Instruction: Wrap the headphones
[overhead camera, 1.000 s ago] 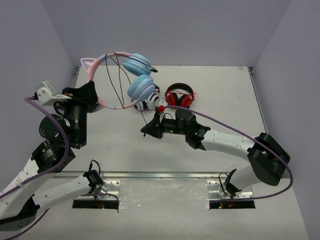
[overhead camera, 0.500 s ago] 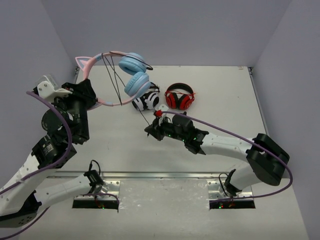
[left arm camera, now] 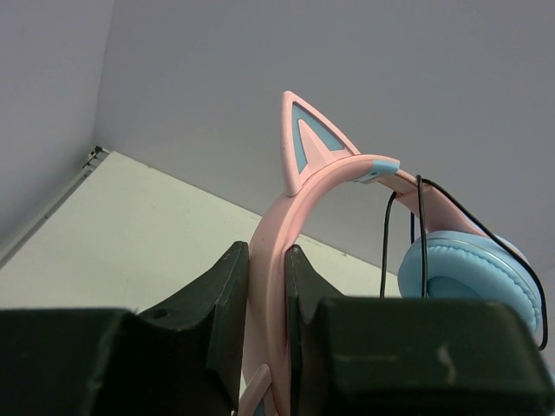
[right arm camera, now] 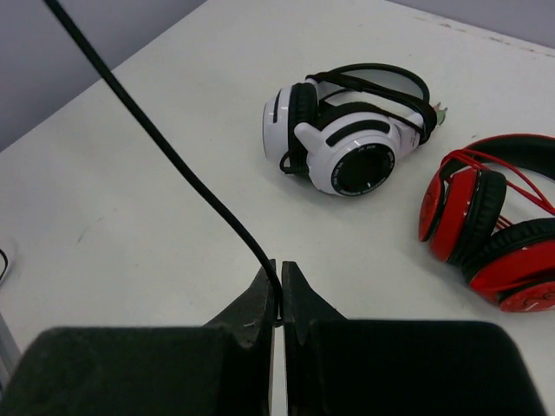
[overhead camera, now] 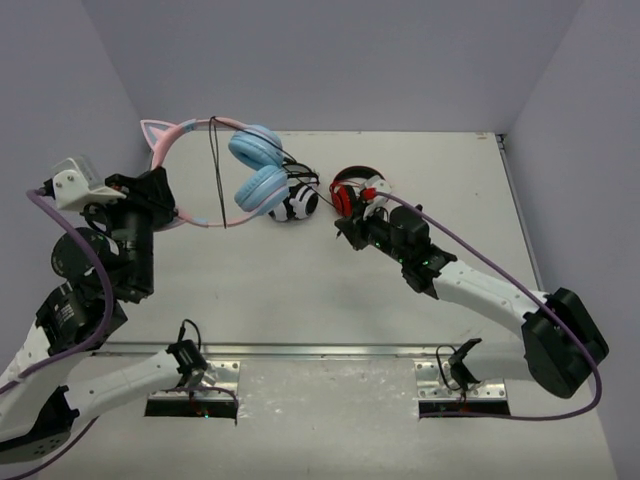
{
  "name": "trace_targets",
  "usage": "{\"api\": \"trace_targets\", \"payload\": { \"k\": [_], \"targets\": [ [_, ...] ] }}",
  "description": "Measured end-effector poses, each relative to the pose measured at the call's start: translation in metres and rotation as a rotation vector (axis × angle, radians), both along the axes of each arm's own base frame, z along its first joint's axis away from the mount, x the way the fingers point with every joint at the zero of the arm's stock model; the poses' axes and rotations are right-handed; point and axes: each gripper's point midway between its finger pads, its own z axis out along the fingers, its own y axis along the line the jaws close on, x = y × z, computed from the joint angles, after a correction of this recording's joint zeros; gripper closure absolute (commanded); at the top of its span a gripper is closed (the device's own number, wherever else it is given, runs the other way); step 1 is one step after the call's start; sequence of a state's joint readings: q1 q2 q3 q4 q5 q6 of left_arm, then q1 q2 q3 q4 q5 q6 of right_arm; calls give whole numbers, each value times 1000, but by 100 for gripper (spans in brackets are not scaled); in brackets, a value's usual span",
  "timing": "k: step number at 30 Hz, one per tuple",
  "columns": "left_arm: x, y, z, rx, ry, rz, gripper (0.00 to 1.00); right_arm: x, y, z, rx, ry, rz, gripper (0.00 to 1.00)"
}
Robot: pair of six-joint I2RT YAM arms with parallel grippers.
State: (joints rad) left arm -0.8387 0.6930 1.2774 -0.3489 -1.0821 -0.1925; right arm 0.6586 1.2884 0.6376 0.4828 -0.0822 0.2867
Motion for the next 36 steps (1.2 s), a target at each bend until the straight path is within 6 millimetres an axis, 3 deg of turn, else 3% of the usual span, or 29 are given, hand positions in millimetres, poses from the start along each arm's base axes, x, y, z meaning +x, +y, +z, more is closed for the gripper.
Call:
{"api": "trace_targets", "payload": {
  "k": [12, 19, 25, 29, 32, 36],
  "targets": [
    [-4, -9, -5, -3, 12, -84, 100, 0, 0, -14, -52, 46, 42, 99],
    [-1, -10, 4, -31, -21, -76, 100, -18, 23, -16, 5, 86, 137, 99],
    [25, -37, 17, -46, -34, -58, 100, -56, 58, -12, 16, 81, 247, 99],
    [43, -55, 26, -63, -58, -46, 100, -69, 65, -5, 32, 84, 269, 99],
    [60, -69, 21, -44, -48, -20, 100, -81, 69, 3, 35, 78, 282, 99],
    [76, -74, 20, -16, -37, 28, 100, -103, 80, 16, 34, 61, 326, 99]
  ]
}}
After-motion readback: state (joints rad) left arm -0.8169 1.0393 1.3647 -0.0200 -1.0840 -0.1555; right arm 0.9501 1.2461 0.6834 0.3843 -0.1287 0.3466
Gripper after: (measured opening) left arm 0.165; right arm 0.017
